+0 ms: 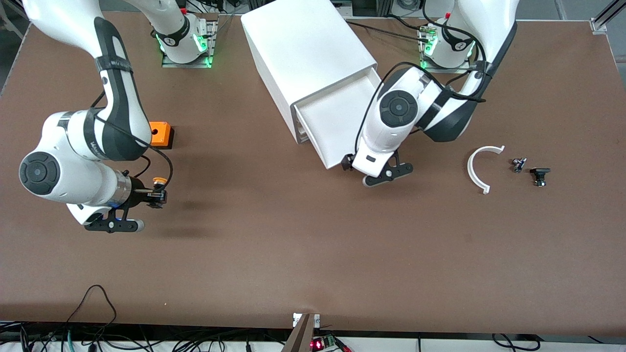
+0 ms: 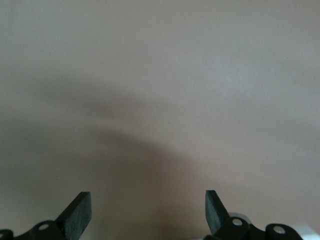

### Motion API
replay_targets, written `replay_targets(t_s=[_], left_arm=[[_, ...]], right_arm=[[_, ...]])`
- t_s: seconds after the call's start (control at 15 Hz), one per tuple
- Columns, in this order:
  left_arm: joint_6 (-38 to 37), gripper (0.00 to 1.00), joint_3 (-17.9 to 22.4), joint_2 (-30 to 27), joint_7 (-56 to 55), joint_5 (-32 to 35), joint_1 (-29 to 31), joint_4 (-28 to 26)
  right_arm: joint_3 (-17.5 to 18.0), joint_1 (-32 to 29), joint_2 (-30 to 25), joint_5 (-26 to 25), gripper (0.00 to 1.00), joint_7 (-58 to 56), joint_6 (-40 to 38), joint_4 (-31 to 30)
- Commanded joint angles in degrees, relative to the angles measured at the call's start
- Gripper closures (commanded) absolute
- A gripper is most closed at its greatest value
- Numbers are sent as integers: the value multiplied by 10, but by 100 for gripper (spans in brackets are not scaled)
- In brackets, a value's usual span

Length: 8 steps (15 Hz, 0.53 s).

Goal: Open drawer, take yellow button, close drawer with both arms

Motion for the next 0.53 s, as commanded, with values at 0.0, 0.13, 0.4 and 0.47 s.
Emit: replay_targets(t_s=[0.0, 0.13, 0.4, 0.47], left_arm=[[1, 0, -27, -46, -21, 11, 5, -55], [1, 0, -46, -57, -26, 5, 6, -73], [0, 0, -95, -64, -58, 4, 6, -94], [0, 0, -109, -63, -75, 4, 6, -96]], right_arm=[[-13, 2, -24, 5, 100, -54, 90, -94], [-13, -5, -21, 5, 100, -62, 140, -128], [-13, -16, 0, 6, 100, -95, 216, -169], [-13, -17, 5, 6, 100, -97, 231, -176]])
